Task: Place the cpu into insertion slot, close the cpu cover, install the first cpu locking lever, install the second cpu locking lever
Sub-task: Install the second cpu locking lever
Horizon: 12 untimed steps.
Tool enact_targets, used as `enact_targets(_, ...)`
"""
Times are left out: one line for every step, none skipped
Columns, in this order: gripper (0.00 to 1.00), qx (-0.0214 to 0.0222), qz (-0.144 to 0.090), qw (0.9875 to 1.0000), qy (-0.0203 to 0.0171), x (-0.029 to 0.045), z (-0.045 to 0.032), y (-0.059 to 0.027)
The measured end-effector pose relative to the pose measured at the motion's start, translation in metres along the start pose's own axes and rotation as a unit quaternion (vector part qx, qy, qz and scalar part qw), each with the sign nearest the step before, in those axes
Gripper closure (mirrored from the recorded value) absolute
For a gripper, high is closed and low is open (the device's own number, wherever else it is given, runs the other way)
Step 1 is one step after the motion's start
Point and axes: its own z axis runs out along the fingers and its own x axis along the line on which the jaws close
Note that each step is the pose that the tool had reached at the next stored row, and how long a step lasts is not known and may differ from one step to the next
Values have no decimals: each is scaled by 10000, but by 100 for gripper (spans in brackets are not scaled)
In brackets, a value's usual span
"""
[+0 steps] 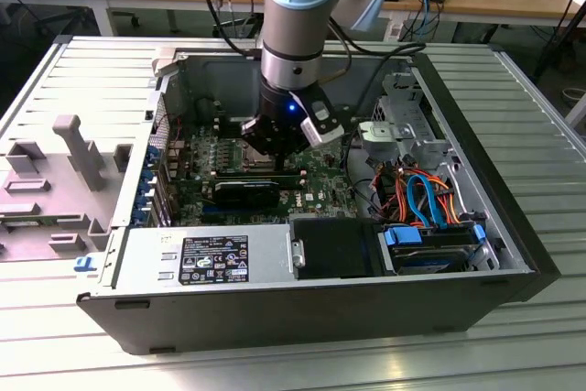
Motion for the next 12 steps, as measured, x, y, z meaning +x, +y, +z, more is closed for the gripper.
enact_targets(89,-11,-1,10000,-1,40,5,-3)
enact_targets(89,-19,-1,10000,-3,66,7,-6)
enact_targets(89,-26,-2,10000,-4,87,9,-10)
enact_targets(89,-36,-2,10000,-6,120,10,-15)
enact_targets(89,-44,-2,10000,-7,139,12,-18)
enact_targets(89,-56,-3,10000,-9,165,13,-20)
enact_targets(89,-66,-3,10000,-10,185,14,-22)
enact_targets(89,-77,-4,10000,-12,207,15,-23)
enact_targets(89,-87,-4,10000,-13,227,16,-24)
enact_targets(89,-105,-6,9999,-17,265,18,-25)
enact_targets(89,-124,-6,9999,-20,300,20,-25)
enact_targets(89,-135,-7,9999,-22,322,21,-25)
